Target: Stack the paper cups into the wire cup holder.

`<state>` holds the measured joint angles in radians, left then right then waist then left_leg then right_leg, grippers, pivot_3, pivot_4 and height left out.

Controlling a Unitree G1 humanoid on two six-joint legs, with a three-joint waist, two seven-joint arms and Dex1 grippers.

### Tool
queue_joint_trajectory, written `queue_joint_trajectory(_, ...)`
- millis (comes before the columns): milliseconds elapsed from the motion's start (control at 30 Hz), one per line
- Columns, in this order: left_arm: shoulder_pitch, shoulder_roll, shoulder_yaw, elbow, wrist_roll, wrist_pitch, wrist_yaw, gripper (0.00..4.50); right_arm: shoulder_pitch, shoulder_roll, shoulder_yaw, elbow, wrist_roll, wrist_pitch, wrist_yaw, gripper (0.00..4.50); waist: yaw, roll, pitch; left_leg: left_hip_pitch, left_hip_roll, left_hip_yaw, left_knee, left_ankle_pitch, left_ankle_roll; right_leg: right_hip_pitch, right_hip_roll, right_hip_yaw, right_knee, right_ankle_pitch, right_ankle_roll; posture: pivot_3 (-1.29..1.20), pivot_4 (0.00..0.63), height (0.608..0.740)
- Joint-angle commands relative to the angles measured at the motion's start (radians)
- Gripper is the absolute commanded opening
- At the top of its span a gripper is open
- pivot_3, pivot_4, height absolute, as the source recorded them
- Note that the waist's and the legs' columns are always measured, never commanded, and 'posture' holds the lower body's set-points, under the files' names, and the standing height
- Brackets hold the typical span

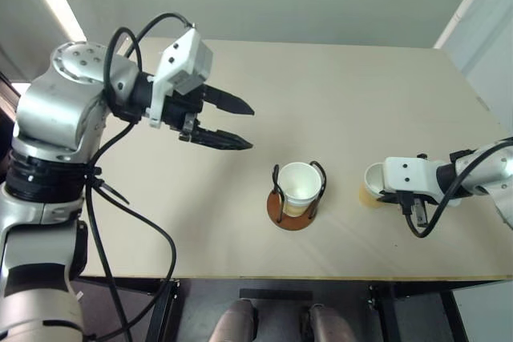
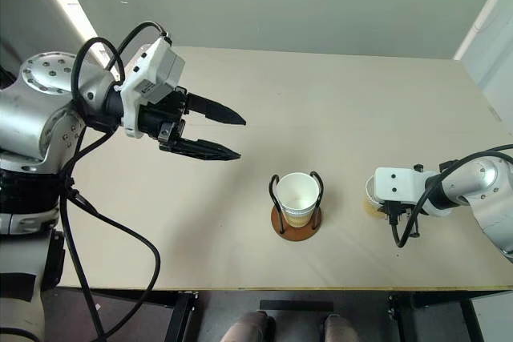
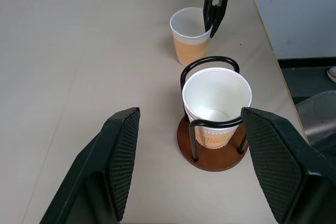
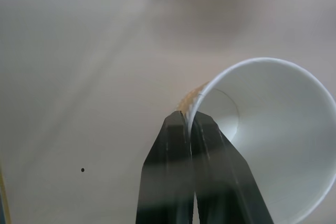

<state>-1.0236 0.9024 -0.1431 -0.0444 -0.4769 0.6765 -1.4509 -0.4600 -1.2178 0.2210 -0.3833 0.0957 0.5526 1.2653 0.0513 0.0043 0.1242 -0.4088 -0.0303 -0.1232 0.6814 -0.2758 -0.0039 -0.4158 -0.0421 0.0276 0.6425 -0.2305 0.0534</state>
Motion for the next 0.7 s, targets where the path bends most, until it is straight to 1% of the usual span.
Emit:
queue_joint_trajectory(33, 0.006, 0.031, 0.028, -0.023, -0.005, -0.005, -0.017, 3.31, -0.06, 0.008, -0.06, -0.007, 0.045, 0.002, 0.027, 0.01, -0.001, 0.0, 0.0, 0.0, 0.0, 0.0, 0.0, 0.0, 0.0, 0.0, 0.0, 0.0, 0.0, 0.0, 0.0, 0.0, 0.15, 0.74)
queue_joint_trajectory(133, 0.02, 0.057, 0.012, -0.014, 0.008, -0.02, -0.052, 3.31, -0.129, 0.025, -0.066, -0.014, 0.078, 0.019, 0.05, 0.01, -0.005, 0.0, 0.0, 0.0, 0.0, 0.0, -0.001, 0.0, 0.0, 0.0, 0.0, 0.0, 0.0, 0.0, 0.0, 0.0, 0.15, 0.74)
queue_joint_trajectory(200, 0.027, 0.071, 0.009, -0.012, 0.014, -0.028, -0.07, 3.31, -0.204, 0.044, -0.069, -0.011, 0.108, 0.046, 0.063, 0.01, -0.008, 0.0, 0.0, 0.0, 0.0, 0.0, -0.001, 0.0, 0.0, -0.001, 0.0, 0.0, 0.0, 0.0, 0.0, 0.0, 0.15, 0.74)
queue_joint_trajectory(300, 0.035, 0.089, 0.013, -0.012, 0.014, -0.029, -0.087, 3.31, -0.381, 0.071, -0.076, 0.017, 0.164, 0.102, 0.102, 0.01, -0.011, 0.001, 0.0, 0.0, 0.0, 0.0, -0.001, 0.0, 0.0, -0.001, 0.0, 0.0, -0.002, 0.0, 0.0, 0.0, 0.15, 0.74)
queue_joint_trajectory(467, 0.041, 0.11, 0.015, 0.003, 0.021, -0.039, -0.1, 3.31, -0.598, 0.112, -0.031, 0.064, 0.204, 0.124, 0.179, 0.01, -0.011, 0.001, 0.0, -0.001, 0.0, -0.001, -0.002, 0.0, 0.0, -0.002, 0.0, 0.0, -0.002, 0.0, -0.001, 0.0, 0.15, 0.74)
queue_joint_trajectory(600, 0.041, 0.122, 0.021, 0.009, 0.026, -0.048, -0.118, 3.31, -0.697, 0.167, 0.027, 0.089, 0.192, 0.099, 0.229, 0.01, -0.012, 0.001, 0.001, -0.001, 0.0, -0.002, -0.002, 0.0, 0.0, -0.002, 0.0, -0.001, -0.002, -0.001, -0.001, 0.0, 0.15, 0.74)
queue_joint_trajectory(700, 0.037, 0.127, 0.03, 0.015, 0.024, -0.054, -0.126, 3.31, -0.728, 0.198, 0.046, 0.084, 0.2, 0.105, 0.251, 0.01, -0.012, 0.001, 0.001, -0.001, 0.0, -0.001, -0.002, 0.0, 0.0, -0.002, 0.0, -0.001, -0.002, -0.001, -0.002, 0.0, 0.15, 0.74)
